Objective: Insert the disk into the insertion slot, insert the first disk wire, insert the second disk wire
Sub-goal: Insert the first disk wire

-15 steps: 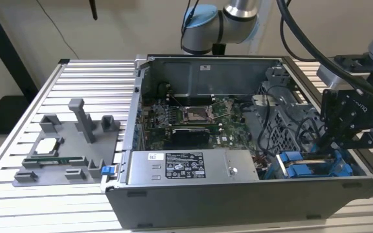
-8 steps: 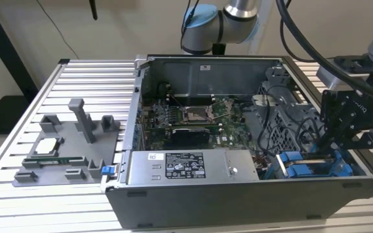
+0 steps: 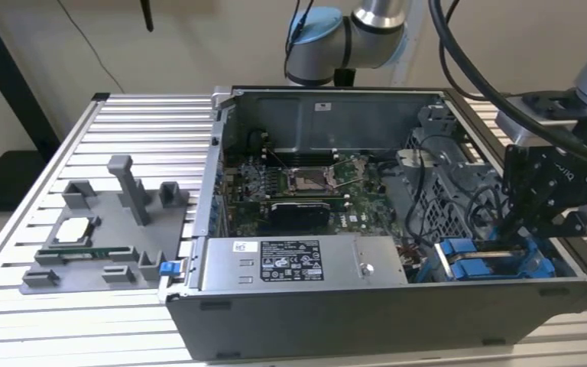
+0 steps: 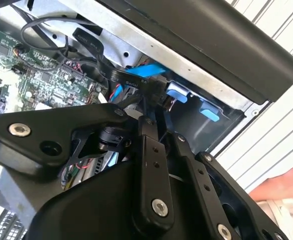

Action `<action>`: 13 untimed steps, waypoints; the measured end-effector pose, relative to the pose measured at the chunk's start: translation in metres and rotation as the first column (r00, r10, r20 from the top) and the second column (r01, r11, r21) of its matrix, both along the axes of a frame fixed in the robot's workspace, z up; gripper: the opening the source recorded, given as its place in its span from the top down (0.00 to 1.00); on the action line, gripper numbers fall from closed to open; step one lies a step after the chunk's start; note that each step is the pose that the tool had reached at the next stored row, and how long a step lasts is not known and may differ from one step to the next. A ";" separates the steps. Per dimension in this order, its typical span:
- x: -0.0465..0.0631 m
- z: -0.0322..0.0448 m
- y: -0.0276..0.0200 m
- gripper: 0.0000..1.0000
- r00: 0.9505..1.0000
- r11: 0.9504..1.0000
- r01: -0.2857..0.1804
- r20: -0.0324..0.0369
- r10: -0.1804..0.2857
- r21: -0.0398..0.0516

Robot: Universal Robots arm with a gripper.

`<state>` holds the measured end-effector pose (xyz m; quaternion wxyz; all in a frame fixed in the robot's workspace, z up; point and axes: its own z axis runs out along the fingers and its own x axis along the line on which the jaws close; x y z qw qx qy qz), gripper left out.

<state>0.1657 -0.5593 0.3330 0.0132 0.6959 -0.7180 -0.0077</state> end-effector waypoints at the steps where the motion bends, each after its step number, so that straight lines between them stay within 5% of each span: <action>1: 0.000 -0.0004 0.0000 1.00 1.000 1.000 0.000 0.000 0.000 0.001; 2: 0.000 -0.0009 0.0000 0.00 1.000 1.000 0.000 0.000 0.000 0.002; 7: 0.000 0.0012 0.0000 0.00 1.000 1.000 0.000 0.000 0.000 0.001; 13: 0.000 0.0188 -0.0001 0.00 1.000 1.000 0.000 0.000 0.000 0.001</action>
